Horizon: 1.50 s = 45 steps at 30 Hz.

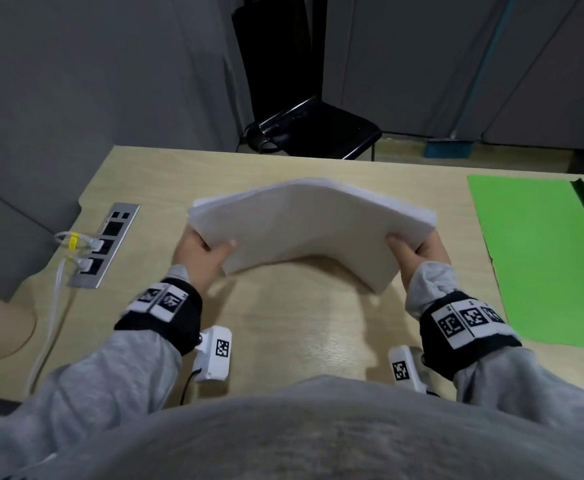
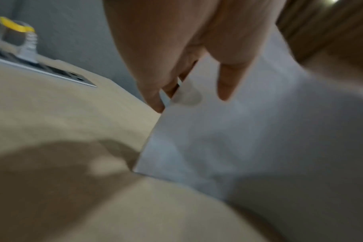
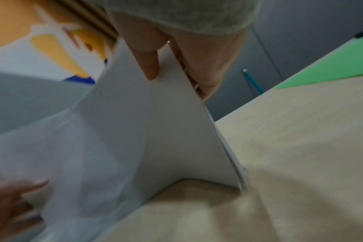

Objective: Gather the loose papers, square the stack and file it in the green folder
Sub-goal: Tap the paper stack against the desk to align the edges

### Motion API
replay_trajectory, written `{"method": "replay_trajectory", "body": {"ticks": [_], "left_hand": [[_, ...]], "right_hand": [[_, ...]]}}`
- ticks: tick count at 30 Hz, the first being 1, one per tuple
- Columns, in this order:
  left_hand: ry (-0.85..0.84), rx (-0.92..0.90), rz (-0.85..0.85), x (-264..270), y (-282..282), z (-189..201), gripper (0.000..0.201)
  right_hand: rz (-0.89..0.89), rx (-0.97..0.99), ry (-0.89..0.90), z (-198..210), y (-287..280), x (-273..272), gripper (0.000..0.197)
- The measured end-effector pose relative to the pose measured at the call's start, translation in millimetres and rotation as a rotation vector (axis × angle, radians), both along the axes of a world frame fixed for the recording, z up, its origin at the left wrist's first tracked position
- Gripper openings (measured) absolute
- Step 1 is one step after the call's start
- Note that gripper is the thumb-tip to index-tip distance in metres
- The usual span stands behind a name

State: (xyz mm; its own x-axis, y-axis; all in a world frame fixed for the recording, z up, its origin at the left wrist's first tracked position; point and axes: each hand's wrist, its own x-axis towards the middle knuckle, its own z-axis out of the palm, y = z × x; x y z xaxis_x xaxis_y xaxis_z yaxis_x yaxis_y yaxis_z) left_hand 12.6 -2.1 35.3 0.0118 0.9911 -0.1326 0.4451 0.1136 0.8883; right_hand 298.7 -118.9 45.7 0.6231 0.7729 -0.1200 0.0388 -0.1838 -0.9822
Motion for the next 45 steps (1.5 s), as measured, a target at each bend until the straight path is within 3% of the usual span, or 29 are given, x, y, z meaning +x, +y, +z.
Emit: {"method": "replay_trajectory", "body": {"ticks": [2,7,10,13,15,16,17,18,19,20,22,24,26,27,29,31,32,36,40,42,45], "left_hand": [[0.167,-0.037,-0.025,4.9,-2.2,-8.7,0.035],[0.097,0.137,0.057,14.5,4.1,21.5,0.027],[0.164,0.457,-0.075,20.8,-0.7,58.0,0.025],[0.421,0.749,-0.331,35.0,-8.7,88.5,0.038],[0.518,0.838,-0.450,47.9,-16.0,102.2,0.036],[0.540,0.866,-0.481,54.8,-20.9,107.4,0.033],[0.538,0.892,-0.506,60.2,-26.0,110.8,0.031],[0.517,0.906,-0.520,63.7,-29.7,113.4,0.030],[0.485,0.912,-0.507,64.8,-29.8,113.8,0.029],[0.463,0.910,-0.465,63.2,-27.9,112.4,0.027],[0.439,0.918,-0.277,54.1,-21.7,106.7,0.034],[0.336,0.845,-0.093,42.2,-15.5,99.2,0.058],[0.086,0.604,-0.035,34.1,-11.1,92.2,0.085],[-0.042,0.462,-0.057,32.0,-9.0,88.3,0.089],[-0.237,0.261,-0.147,33.1,-5.0,83.4,0.067],[-0.281,0.285,-0.168,38.1,-6.4,83.8,0.033],[-0.282,0.335,-0.155,40.7,-7.6,86.8,0.027],[-0.367,0.430,-0.175,40.1,-9.4,90.6,0.025],[-0.195,0.175,-0.313,37.9,-13.4,80.3,0.045],[-0.053,0.183,-0.269,41.8,-17.1,80.7,0.027],[-0.126,0.293,-0.145,44.0,-19.6,91.0,0.011]], "right_hand": [[0.032,-0.101,-0.086,-1.8,-0.6,-1.9,0.041],[-0.100,-0.037,-0.144,6.7,2.6,16.6,0.065],[-0.122,-0.072,-0.362,23.7,10.1,22.2,0.090],[0.152,-0.029,-0.648,55.5,15.9,2.5,0.100],[0.456,-0.057,-0.708,58.8,24.4,-7.0,0.095],[0.606,-0.050,-0.646,57.4,31.8,-19.8,0.087],[0.656,0.027,-0.574,50.2,24.7,-24.8,0.073],[0.481,0.077,-0.518,38.1,28.1,-16.1,0.052],[0.236,0.140,-0.356,46.1,27.0,-13.1,0.031],[0.233,0.061,-0.354,60.9,20.1,-22.4,0.013],[0.322,0.144,-0.195,70.9,20.2,-35.4,0.020],[0.317,0.187,-0.101,86.6,13.3,-34.8,0.022],[0.253,0.233,-0.062,82.0,14.9,-22.6,0.022],[0.217,0.231,-0.031,78.0,12.8,-17.5,0.021],[0.195,0.204,0.006,78.5,15.9,-18.1,0.018],[0.167,0.217,0.016,79.2,15.6,-20.5,0.017],[0.153,0.244,0.024,80.7,13.8,-21.7,0.016],[0.091,0.319,0.045,83.4,12.6,-21.3,0.013],[0.184,0.112,-0.090,69.1,17.3,-23.2,0.016],[0.181,0.085,-0.093,68.4,17.2,-28.1,0.015],[0.102,0.216,-0.083,73.6,15.3,-31.3,0.008]]}}
